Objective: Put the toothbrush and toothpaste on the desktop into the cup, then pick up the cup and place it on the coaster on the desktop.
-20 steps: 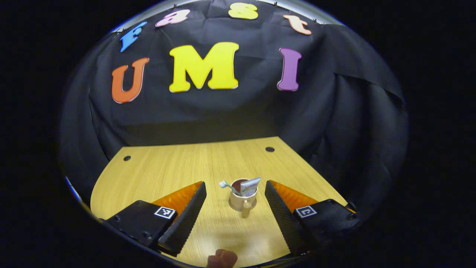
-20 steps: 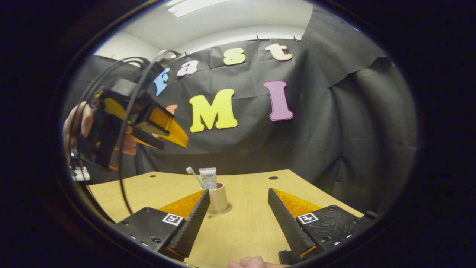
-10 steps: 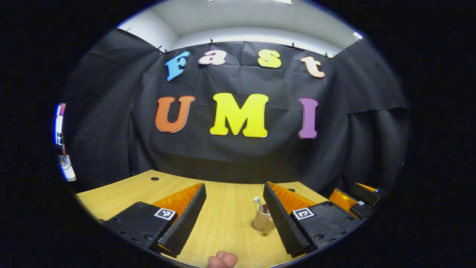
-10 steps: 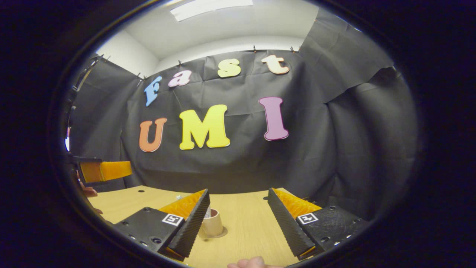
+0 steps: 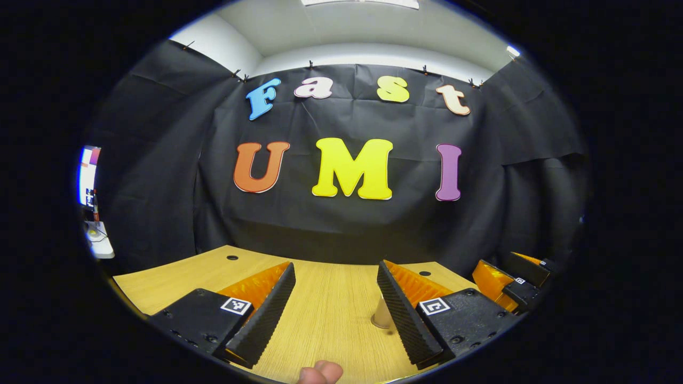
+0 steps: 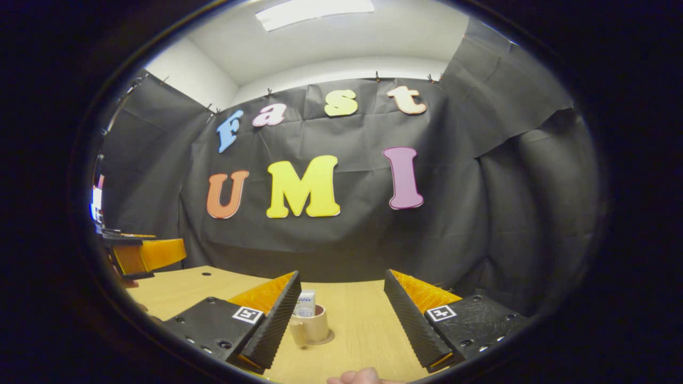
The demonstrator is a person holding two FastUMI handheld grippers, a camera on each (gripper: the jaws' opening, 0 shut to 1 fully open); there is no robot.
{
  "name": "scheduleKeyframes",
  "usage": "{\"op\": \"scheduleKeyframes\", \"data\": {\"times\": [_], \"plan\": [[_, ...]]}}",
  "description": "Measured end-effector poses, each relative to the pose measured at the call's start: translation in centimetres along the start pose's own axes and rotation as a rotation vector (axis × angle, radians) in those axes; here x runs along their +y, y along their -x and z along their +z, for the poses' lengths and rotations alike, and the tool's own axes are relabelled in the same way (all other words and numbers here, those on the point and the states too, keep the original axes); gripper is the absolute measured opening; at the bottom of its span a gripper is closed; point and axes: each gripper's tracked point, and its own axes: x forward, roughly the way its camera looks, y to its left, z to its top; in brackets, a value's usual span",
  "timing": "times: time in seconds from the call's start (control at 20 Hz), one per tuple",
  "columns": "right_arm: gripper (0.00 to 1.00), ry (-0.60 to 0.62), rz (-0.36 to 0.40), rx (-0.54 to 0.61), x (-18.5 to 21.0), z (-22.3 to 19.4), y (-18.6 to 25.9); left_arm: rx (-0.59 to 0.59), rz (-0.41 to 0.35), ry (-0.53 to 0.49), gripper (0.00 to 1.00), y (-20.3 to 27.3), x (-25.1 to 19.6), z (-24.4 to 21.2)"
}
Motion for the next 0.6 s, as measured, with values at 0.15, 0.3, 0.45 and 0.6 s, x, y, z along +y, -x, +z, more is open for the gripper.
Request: {"op": "scheduleKeyframes", "data": {"times": [0.15, 0.3, 0.45, 0.6], "plan": [[0.95, 0.019, 0.015, -0.019, 0.5, 1.0, -0.1, -0.015, 0.01, -0.01, 0.98, 0.0, 0.1, 0.1], [0.95, 0.033, 0.022, -0.024, 0.7, 1.5, -0.2, -0.023, 0.028, -0.048, 0.98, 0.3, 0.6, 0.3], [0.95, 0.029, 0.025, -0.009, 0.8, 1.3, -0.1, -0.027, 0.04, -0.073, 0.98, 0.6, 1.2, -0.1], [0.91, 0.045, 0.03, 0.003, 1.3, 0.9, 0.1, -0.024, 0.034, -0.065, 0.98, 0.4, 0.8, -0.7]]}}
